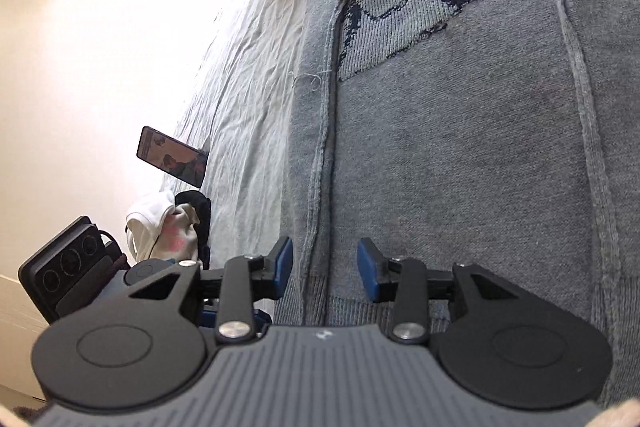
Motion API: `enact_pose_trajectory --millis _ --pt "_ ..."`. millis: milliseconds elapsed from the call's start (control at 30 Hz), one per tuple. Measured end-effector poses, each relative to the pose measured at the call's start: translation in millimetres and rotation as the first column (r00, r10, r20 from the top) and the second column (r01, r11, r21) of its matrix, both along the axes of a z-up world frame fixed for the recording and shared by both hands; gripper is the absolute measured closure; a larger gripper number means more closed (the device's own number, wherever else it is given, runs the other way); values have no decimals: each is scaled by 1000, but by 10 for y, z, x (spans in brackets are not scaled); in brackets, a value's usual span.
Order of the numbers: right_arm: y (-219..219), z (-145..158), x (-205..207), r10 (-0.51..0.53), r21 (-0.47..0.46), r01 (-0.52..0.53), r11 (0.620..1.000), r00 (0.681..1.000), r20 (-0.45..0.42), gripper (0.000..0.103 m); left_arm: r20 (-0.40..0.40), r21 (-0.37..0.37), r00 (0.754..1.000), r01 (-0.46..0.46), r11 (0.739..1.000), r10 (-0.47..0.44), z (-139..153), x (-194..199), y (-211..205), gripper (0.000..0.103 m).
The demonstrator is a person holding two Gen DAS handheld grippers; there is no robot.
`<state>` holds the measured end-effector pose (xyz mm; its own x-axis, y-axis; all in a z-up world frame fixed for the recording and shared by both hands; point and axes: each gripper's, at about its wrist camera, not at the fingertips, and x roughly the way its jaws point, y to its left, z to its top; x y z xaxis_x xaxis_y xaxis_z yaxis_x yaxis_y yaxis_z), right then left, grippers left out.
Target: Fold clothes
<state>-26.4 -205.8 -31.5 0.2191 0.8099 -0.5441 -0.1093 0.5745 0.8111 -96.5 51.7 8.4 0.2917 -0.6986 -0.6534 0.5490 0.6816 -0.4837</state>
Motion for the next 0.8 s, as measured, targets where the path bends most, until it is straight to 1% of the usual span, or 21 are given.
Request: enact_pose_trajectory --millis 100,200,300,400,433,467,500,567,700,767,800 --pt "45 -85 120 -36 17 35 999 999 4 62 21 31 995 -94 995 93 -73 180 58 93" --pt "96 -160 233 -69 35 68 997 998 11 63 36 68 985 -171 983 169 -198 336 93 93" --pt "137 -193 311 -105 40 103 994 994 41 69 27 56 977 -212 976 211 -266 437 155 94" --pt "160 -209 361 -135 37 132 991 988 81 76 34 31 970 -242 970 241 -290 510 221 94" --pt "162 -214 368 -142 34 139 990 986 90 82 41 26 968 -250 968 249 -290 525 232 94" --pt "168 -213 371 -145 24 143 989 985 98 93 49 21 965 -258 966 257 -288 541 240 94" --pt "173 -202 372 -146 8 146 989 983 107 97 61 13 964 -261 965 260 -283 547 246 94" --pt "199 -137 349 -142 -17 145 989 981 134 97 80 2 961 -267 964 266 -276 555 254 94" --pt "256 18 303 -109 -74 127 989 971 211 97 82 -2 957 -279 960 278 -288 632 234 94" --pt "319 40 313 -91 -108 118 987 969 231 96 69 37 960 -275 961 272 -337 662 195 94" --pt "332 9 331 -89 -116 115 987 973 214 94 67 58 962 -269 961 265 -361 669 170 94"
